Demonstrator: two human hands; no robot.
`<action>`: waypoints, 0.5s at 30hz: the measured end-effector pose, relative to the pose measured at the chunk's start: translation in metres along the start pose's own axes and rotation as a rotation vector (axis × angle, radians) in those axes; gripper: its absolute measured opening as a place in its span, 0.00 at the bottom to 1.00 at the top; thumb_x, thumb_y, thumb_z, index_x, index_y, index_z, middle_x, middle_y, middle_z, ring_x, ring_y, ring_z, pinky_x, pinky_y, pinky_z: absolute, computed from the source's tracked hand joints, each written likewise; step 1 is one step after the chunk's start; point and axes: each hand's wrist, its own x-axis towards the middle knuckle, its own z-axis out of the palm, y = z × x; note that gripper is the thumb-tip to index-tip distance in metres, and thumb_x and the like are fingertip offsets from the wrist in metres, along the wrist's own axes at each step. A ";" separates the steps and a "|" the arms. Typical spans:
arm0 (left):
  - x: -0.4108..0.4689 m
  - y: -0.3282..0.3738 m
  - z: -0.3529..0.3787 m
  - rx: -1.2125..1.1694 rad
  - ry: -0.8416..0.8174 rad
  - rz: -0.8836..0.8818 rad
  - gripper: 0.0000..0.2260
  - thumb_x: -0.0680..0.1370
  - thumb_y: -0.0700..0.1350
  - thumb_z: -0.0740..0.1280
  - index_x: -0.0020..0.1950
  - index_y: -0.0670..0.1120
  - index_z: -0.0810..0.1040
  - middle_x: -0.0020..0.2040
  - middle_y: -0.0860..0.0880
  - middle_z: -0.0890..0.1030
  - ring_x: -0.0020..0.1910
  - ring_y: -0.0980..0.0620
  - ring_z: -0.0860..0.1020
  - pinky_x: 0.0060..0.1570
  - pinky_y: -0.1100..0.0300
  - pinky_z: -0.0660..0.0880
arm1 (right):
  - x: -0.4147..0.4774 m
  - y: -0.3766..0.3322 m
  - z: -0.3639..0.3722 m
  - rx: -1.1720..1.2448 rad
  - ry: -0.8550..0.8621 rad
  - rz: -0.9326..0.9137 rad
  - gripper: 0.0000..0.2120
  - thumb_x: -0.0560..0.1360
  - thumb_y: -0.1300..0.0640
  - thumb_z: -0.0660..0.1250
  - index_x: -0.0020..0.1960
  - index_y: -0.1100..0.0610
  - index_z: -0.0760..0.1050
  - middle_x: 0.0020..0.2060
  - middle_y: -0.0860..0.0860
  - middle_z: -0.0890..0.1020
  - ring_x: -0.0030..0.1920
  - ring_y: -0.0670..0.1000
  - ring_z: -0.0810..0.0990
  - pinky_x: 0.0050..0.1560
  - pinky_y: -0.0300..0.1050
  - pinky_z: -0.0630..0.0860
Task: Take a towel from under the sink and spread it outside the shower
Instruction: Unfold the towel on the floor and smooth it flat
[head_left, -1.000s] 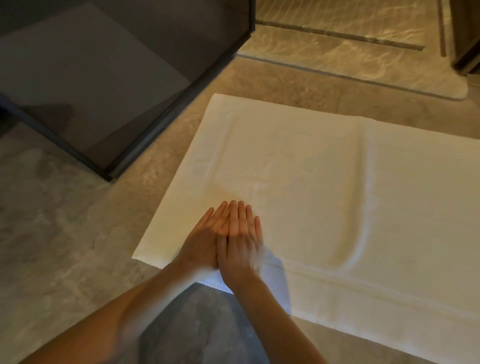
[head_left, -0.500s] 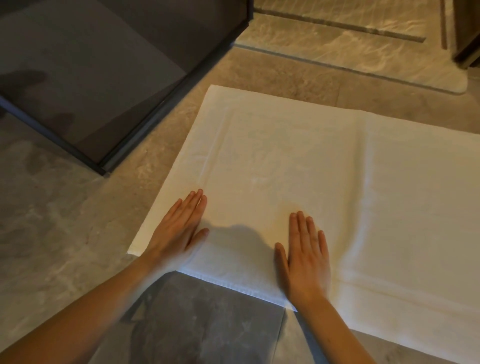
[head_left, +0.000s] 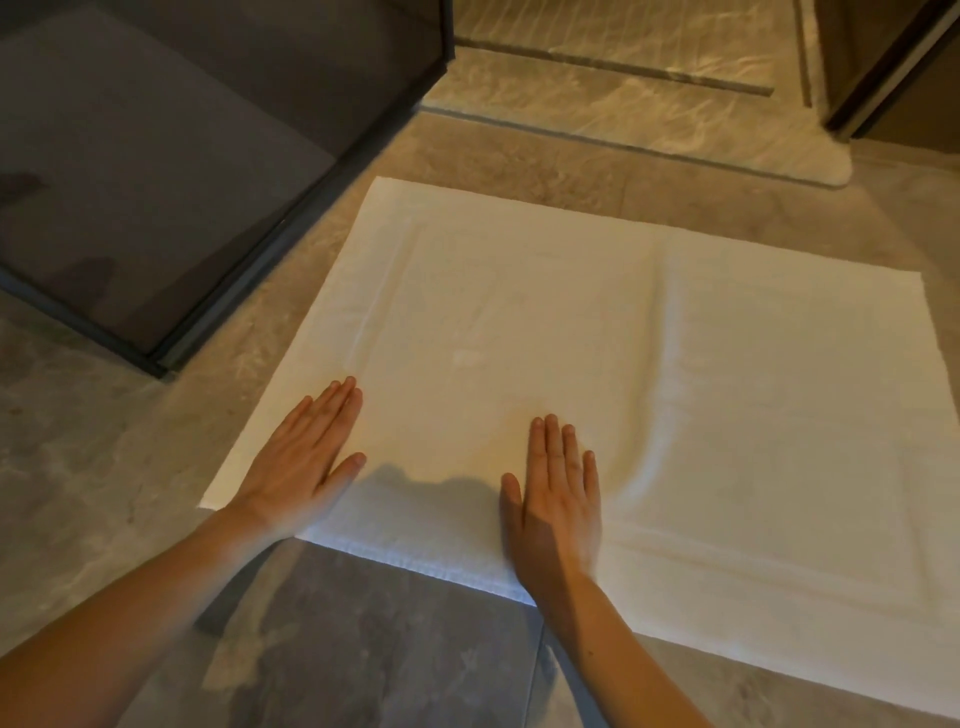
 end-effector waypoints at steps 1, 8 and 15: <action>0.000 0.001 -0.001 -0.001 -0.005 -0.002 0.31 0.80 0.62 0.39 0.78 0.48 0.38 0.79 0.50 0.38 0.77 0.56 0.38 0.75 0.56 0.40 | 0.000 0.001 -0.003 0.012 -0.007 -0.010 0.29 0.82 0.47 0.48 0.79 0.58 0.46 0.78 0.52 0.47 0.78 0.53 0.44 0.77 0.49 0.40; 0.071 0.062 -0.041 0.022 0.166 0.180 0.29 0.82 0.58 0.44 0.79 0.43 0.47 0.79 0.47 0.45 0.78 0.50 0.45 0.74 0.56 0.40 | 0.057 0.031 -0.049 0.135 0.101 0.068 0.29 0.83 0.46 0.45 0.79 0.55 0.39 0.78 0.48 0.41 0.78 0.49 0.38 0.77 0.46 0.37; 0.203 0.169 -0.056 -0.031 0.280 0.311 0.28 0.83 0.54 0.47 0.79 0.46 0.43 0.80 0.50 0.43 0.77 0.55 0.40 0.75 0.56 0.37 | 0.133 0.088 -0.086 0.035 0.168 0.128 0.27 0.83 0.51 0.44 0.79 0.57 0.43 0.79 0.51 0.48 0.79 0.51 0.43 0.78 0.48 0.41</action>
